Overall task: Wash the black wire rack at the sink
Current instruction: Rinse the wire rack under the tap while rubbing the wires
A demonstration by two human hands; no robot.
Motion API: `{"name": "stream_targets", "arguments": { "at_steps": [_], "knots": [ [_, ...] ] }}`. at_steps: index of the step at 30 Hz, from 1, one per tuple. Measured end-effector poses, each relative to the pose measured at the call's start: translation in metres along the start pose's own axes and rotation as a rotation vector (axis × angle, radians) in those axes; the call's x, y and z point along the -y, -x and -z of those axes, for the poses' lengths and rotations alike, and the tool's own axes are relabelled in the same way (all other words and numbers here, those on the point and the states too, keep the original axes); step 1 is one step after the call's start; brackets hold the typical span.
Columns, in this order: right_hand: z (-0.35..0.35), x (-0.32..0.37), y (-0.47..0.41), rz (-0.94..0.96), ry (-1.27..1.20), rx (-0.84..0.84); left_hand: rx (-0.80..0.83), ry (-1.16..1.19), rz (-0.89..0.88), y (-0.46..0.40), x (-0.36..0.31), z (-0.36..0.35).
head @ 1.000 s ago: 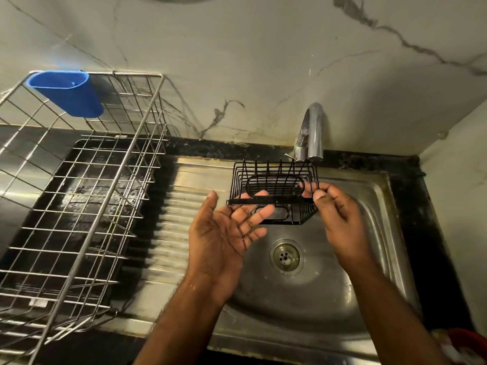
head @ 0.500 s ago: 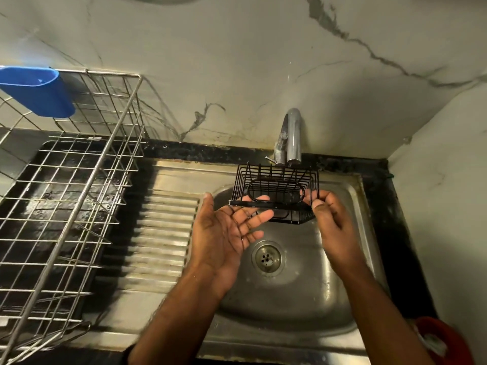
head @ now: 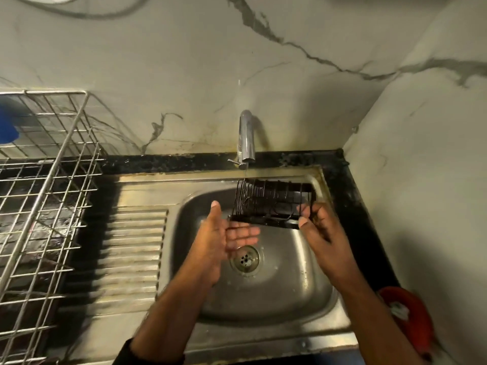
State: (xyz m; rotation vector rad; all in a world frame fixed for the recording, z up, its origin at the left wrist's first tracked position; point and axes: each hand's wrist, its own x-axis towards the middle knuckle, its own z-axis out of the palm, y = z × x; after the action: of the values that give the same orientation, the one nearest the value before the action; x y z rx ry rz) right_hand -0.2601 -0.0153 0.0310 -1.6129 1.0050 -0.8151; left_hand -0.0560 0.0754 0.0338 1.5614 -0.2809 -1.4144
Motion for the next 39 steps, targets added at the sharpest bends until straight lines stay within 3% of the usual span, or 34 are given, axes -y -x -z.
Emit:
{"name": "stream_targets", "arguments": {
  "at_steps": [1,5,9,13,20,25,29,31,35,37,39],
  "knots": [
    [0.003,-0.002,0.003,0.023,0.033,0.024,-0.020,-0.092,0.019,-0.004,0.003,0.006],
    [0.011,-0.011,0.009,0.155,0.210,0.142,-0.363,-0.259,-0.059,-0.020,0.017,0.027],
    [0.009,-0.016,0.014,0.131,0.157,0.275,-0.203,-0.126,-0.128,-0.015,-0.001,0.015],
    [0.014,-0.020,0.013,0.171,0.177,0.405,-0.182,-0.083,-0.087,-0.022,0.000,0.010],
    [0.021,-0.043,0.009,0.112,0.265,0.444,-0.095,0.052,-0.134,-0.019,0.014,0.001],
    [0.020,-0.063,0.007,0.137,0.355,0.384,-0.285,0.137,-0.136,-0.021,0.033,-0.008],
    [0.023,-0.063,0.006,0.158,0.324,0.356,-0.369,0.139,-0.246,-0.017,0.043,-0.015],
    [0.027,-0.055,0.002,0.158,0.302,0.301,-0.394,0.058,-0.329,-0.016,0.045,-0.014],
    [0.024,-0.029,-0.005,0.266,0.488,0.188,-0.458,-0.126,-0.472,-0.010,0.050,-0.007],
    [0.009,-0.014,-0.006,0.308,0.530,0.238,-0.460,-0.169,-0.500,-0.005,0.052,-0.006],
    [-0.016,-0.002,-0.003,0.397,0.630,0.392,-0.457,-0.180,-0.505,-0.003,0.054,-0.004]
  ]
}}
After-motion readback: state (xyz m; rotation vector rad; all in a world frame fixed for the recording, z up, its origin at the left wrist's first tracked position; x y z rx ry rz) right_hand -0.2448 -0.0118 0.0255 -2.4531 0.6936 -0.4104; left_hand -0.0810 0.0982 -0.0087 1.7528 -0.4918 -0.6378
